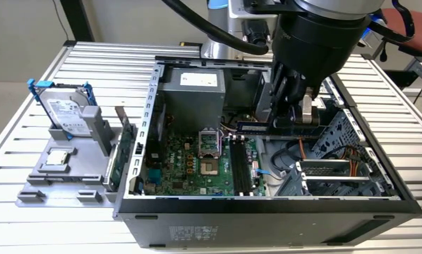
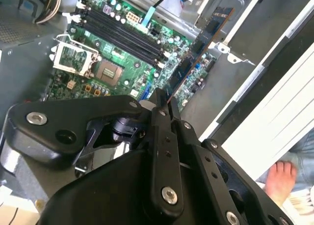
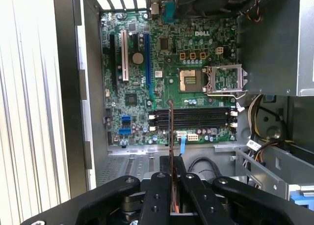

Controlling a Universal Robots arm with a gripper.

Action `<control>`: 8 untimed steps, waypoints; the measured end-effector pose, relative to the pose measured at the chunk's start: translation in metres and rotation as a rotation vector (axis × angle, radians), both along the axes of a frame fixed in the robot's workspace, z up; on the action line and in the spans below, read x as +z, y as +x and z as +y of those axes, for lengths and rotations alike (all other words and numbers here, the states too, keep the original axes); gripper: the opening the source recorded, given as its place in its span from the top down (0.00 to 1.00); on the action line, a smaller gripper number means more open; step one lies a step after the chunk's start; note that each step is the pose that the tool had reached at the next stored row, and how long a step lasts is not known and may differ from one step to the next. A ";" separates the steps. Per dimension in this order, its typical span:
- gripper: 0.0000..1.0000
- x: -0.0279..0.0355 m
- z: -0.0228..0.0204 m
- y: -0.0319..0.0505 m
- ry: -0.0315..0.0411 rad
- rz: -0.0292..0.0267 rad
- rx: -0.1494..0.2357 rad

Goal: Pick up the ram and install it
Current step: 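Pick up the ram and move it above insertion slot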

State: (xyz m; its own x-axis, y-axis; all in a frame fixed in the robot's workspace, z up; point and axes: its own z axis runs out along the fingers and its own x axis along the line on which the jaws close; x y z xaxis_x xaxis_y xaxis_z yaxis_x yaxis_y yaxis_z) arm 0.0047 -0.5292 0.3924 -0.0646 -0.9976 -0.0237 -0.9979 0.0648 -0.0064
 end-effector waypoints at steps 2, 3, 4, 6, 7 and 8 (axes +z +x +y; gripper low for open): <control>1.00 0.0000 0.0000 0.0000 0.0002 0.0000 0.000; 1.00 0.0000 -0.0001 0.0000 0.0002 0.0000 0.000; 1.00 0.0000 -0.0001 0.0000 0.0002 0.0000 0.000; 1.00 0.0000 0.0003 0.0001 0.0003 0.0000 0.000; 1.00 0.0000 0.0010 0.0001 0.0002 0.0000 0.000; 1.00 0.0000 0.0022 0.0000 0.0002 0.0000 0.000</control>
